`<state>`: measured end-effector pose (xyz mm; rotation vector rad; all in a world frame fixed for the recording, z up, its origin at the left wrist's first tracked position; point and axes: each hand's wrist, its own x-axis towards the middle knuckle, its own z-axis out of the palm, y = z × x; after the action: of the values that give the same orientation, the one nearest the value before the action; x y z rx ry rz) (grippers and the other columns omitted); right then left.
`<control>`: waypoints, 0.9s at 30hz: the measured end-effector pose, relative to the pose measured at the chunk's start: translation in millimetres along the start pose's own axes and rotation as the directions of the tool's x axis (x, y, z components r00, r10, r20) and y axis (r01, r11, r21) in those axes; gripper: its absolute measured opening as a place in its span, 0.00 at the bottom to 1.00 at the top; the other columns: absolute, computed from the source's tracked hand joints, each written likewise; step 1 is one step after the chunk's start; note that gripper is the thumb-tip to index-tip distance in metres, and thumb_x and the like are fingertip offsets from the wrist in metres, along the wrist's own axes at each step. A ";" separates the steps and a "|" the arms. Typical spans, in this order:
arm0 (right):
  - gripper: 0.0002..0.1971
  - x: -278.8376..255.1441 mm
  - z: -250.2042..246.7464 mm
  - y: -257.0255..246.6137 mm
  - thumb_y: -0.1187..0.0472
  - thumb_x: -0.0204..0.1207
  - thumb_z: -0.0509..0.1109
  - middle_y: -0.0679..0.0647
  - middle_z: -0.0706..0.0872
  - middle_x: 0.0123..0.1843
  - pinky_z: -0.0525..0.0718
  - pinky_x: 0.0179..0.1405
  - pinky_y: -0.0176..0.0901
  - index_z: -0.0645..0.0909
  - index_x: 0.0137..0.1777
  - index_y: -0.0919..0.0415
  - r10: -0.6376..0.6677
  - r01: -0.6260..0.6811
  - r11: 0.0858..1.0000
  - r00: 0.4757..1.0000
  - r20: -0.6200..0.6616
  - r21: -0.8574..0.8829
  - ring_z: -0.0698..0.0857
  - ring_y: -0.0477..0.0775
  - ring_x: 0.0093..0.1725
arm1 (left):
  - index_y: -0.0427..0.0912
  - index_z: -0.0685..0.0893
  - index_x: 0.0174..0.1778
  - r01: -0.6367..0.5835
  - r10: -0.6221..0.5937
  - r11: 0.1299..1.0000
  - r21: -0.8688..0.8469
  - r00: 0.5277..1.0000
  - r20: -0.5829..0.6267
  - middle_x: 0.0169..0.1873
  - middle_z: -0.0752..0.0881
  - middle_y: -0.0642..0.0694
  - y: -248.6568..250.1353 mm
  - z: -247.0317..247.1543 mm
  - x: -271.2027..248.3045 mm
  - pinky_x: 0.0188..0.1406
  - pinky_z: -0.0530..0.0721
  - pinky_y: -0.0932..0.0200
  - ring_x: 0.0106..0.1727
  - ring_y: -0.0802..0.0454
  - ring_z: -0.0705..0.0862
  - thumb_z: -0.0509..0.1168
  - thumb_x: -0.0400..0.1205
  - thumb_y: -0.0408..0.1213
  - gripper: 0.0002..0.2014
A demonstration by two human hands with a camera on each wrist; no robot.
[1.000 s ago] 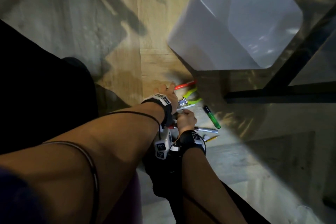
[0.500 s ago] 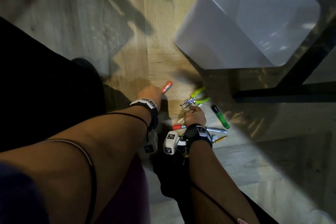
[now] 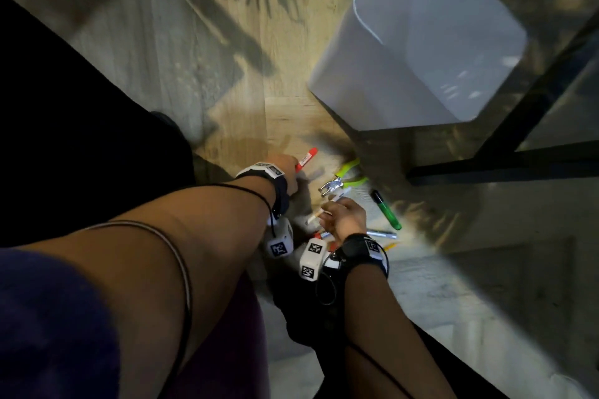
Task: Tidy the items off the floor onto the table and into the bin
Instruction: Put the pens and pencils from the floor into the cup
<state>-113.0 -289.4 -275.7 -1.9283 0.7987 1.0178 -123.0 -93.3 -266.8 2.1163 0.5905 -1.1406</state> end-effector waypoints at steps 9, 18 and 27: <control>0.13 -128.1 -64.4 -117.6 0.76 0.82 0.70 0.64 0.87 0.48 0.92 0.42 0.51 0.82 0.47 0.54 -0.376 0.385 0.917 0.922 0.097 -0.107 0.89 0.59 0.41 | 0.38 0.75 0.30 -0.313 0.327 0.939 0.142 0.940 -0.094 0.31 0.84 0.43 79.3 -119.5 -135.0 0.41 0.78 0.58 0.36 0.43 0.79 0.66 0.80 0.44 0.17; 0.13 -337.9 -147.8 -187.8 0.77 0.81 0.70 0.56 0.89 0.42 0.91 0.36 0.44 0.83 0.48 0.56 -0.723 0.722 0.691 0.691 0.029 0.035 0.92 0.63 0.43 | 0.43 0.80 0.33 -0.483 0.633 0.655 0.581 0.771 -0.071 0.34 0.88 0.45 151.6 -218.8 -340.3 0.42 0.86 0.53 0.42 0.42 0.88 0.68 0.76 0.43 0.09; 0.09 -519.0 -243.2 -194.1 0.67 0.80 0.75 0.59 0.94 0.48 0.94 0.58 0.57 0.89 0.54 0.52 -0.923 0.929 0.360 0.341 -0.178 -0.087 0.96 0.55 0.48 | 0.48 0.87 0.46 -0.658 0.891 0.399 0.638 0.444 -0.099 0.38 0.91 0.55 205.6 -279.7 -539.9 0.45 0.88 0.57 0.39 0.63 0.89 0.71 0.78 0.44 0.05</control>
<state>-117.6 -321.6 328.6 -1.9921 -0.3036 0.0576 -114.3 -74.4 374.7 2.6213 -0.6940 -0.2160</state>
